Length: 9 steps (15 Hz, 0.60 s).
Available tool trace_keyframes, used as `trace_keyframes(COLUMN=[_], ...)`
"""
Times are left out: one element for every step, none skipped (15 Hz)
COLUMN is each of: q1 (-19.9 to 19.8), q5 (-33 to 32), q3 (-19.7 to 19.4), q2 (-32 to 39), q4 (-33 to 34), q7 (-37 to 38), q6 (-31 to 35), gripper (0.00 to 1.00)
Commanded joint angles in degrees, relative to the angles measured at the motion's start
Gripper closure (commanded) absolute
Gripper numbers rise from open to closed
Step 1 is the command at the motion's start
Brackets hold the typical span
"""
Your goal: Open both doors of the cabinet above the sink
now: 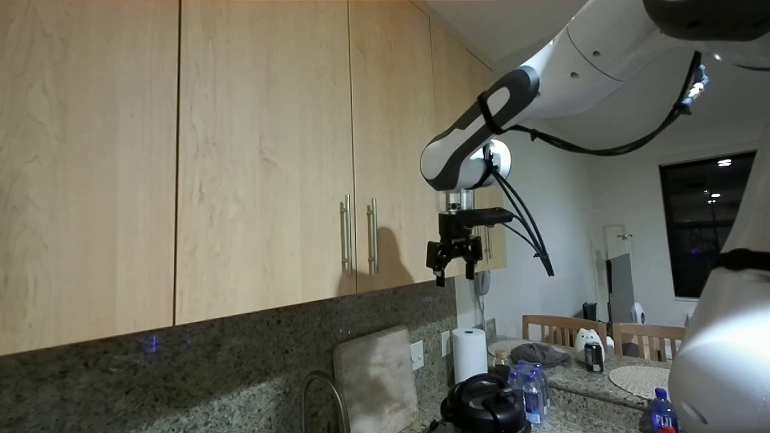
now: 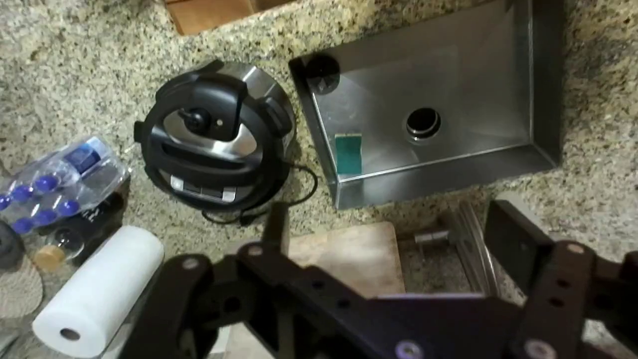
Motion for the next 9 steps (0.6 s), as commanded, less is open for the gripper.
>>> trace_keyframes(q1=[-0.4, -0.3, 0.2, 0.6, 1.1, 1.6, 2.4, 3.2, 4.2], q5=[-0.7, -0.4, 0.6, 1.2, 1.8, 2.6, 3.7, 5.0, 6.8], q3=[-1.4, -1.9, -2.9, -3.7, -4.5, -5.3, -6.2, -6.9, -7.7], q2=[-2.2, -2.2, -1.6, -1.2, -0.7, -0.2, 0.5, 0.9, 1.4], q4=[2.3, 3.5, 5.7, 7.3, 9.1, 10.7, 12.7, 14.1, 15.8], q7=[-4.7, -6.2, -9.3, -12.1, -15.2, -18.4, -21.8, -24.9, -28.4], q6=[3.6, 4.3, 4.6, 5.3, 6.2, 7.0, 7.6, 8.1, 7.8], gripper=[0.00, 0.00, 0.00, 0.00, 0.00, 0.00, 0.00, 0.00, 0.00])
